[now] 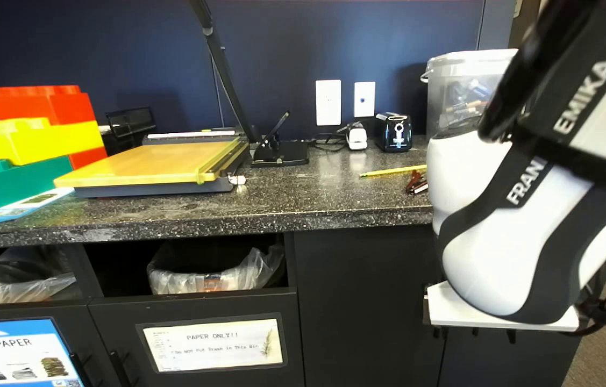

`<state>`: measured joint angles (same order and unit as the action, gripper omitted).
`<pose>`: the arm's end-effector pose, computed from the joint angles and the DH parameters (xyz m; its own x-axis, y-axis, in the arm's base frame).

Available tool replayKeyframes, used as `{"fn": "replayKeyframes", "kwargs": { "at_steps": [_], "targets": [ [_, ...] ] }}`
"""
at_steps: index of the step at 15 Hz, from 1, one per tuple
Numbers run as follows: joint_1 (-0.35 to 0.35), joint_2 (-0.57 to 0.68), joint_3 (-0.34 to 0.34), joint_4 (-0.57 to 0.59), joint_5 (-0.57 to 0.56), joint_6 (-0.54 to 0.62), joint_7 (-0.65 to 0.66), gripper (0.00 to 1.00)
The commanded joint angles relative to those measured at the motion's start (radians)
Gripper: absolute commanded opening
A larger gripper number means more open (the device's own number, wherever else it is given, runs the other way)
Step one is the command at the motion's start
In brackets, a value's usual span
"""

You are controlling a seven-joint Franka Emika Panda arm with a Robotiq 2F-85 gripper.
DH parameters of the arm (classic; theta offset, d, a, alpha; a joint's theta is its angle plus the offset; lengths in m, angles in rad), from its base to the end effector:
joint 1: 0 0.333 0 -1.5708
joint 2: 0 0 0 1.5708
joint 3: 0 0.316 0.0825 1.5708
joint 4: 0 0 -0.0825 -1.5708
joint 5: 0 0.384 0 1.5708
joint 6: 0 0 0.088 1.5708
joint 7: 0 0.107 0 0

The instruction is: Open the left cabinet door

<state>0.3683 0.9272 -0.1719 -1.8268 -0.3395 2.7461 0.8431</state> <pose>0.5972 0.1322 0.0291 0.9588 -0.2416 0.1493 -0.2701 -0.9380 0.2171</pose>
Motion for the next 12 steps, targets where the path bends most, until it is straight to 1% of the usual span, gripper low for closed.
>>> {"fn": "replayKeyframes", "kwargs": {
  "at_steps": [1,3,5,8,9,10,12],
  "targets": [
    [0.106,0.127,-0.107,0.110,0.032,0.134,0.070,1.00],
    [0.166,0.177,-0.174,0.134,0.055,0.237,0.106,1.00],
    [0.226,0.222,-0.240,0.144,0.100,0.323,0.124,1.00],
    [0.312,0.292,-0.332,0.155,0.220,0.432,0.108,1.00],
    [0.338,0.314,-0.358,0.157,0.267,0.461,0.099,0.75],
    [0.365,0.338,-0.385,0.160,0.314,0.483,0.091,0.74],
    [0.406,0.380,-0.417,0.163,0.396,0.509,0.066,0.58]
  ]
}}
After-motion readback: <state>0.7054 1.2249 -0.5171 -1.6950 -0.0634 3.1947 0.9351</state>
